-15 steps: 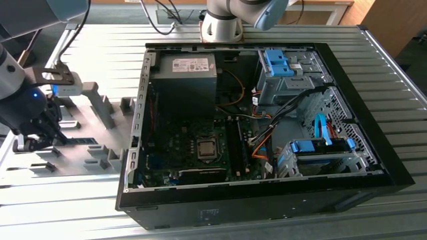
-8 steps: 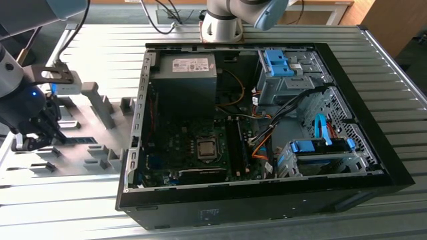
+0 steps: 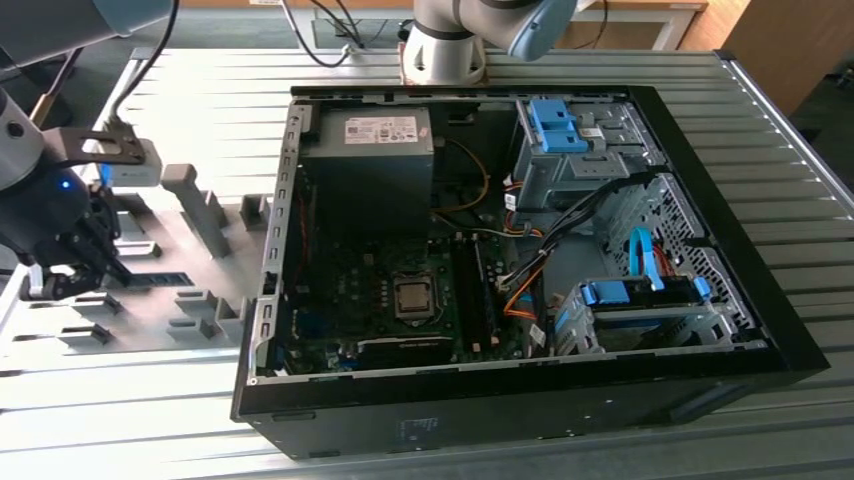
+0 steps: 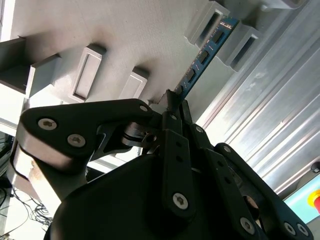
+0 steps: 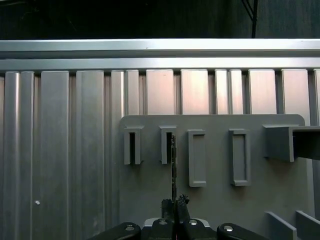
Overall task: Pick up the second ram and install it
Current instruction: 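Pick up the second ram and move it above second insertion slot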
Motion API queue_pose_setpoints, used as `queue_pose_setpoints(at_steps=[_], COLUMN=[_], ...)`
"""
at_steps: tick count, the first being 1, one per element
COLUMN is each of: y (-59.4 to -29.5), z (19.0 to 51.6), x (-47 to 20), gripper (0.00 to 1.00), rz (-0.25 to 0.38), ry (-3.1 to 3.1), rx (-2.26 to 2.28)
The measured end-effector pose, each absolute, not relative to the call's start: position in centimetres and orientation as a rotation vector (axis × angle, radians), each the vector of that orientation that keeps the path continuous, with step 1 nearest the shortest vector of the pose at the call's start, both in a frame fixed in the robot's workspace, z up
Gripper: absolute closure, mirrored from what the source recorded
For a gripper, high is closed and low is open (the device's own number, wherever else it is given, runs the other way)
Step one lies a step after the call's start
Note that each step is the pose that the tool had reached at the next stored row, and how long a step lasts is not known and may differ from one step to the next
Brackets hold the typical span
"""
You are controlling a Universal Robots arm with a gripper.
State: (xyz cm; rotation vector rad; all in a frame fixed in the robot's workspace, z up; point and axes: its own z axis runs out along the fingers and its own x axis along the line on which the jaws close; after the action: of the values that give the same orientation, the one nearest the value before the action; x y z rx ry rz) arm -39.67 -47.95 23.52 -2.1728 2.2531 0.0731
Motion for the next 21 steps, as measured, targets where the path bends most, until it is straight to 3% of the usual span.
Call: queue_pose_setpoints(at_steps=[21], y=[-47.95], z=[24.40], x=[-39.67], gripper=[0.86], rz=[0.073], ry=[2.253], rx=[-2.173])
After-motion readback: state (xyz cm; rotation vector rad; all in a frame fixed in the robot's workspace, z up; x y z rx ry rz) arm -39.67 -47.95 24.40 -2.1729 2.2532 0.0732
